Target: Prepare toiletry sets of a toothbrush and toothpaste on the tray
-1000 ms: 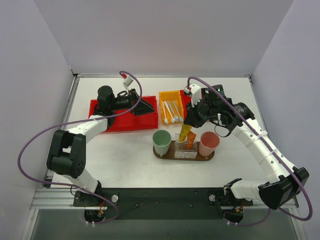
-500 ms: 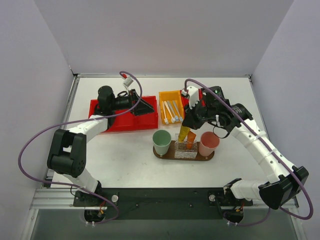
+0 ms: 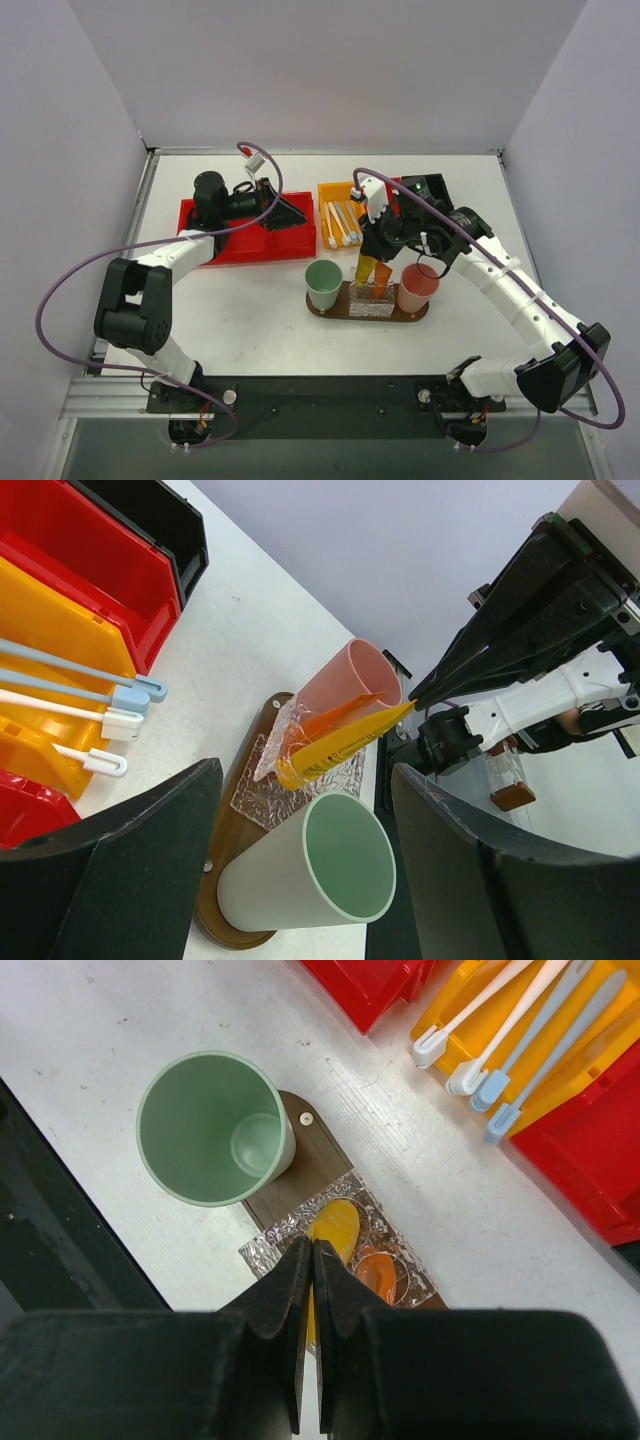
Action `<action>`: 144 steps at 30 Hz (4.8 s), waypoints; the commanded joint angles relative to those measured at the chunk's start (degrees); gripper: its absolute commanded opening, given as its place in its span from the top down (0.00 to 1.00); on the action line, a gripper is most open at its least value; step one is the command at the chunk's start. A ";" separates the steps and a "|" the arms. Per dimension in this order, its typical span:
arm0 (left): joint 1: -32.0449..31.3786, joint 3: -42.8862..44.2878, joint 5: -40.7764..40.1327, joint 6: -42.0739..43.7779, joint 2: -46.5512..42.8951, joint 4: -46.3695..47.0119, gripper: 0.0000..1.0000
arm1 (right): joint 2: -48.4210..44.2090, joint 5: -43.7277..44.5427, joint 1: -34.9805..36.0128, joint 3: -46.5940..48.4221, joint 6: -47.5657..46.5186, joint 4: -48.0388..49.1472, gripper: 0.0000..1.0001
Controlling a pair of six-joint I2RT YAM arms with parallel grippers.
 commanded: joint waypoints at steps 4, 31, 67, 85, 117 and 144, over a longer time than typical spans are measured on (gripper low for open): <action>0.37 -0.09 1.41 0.50 0.29 2.75 0.21 | 0.58 2.82 1.35 -0.69 -2.17 0.48 1.00; 0.90 -1.14 2.03 0.15 0.11 3.80 0.21 | 4.01 8.36 4.43 -2.98 -4.72 1.27 1.00; 1.25 0.61 1.41 5.84 -0.06 -1.46 0.21 | 3.04 13.46 7.24 -0.52 -6.92 -0.75 0.51; -1.29 22.22 -17.38 51.17 -0.78 -51.54 0.19 | 9.00 15.30 -5.94 14.76 2.84 1.62 0.51; 6.35 10.54 -30.58 43.30 -9.38 -45.33 0.19 | 47.69 10.38 -5.33 38.33 4.42 -2.25 0.58; 9.16 8.52 -26.72 42.69 -10.00 -43.57 0.19 | 55.95 14.16 -3.13 39.82 4.68 -3.48 0.67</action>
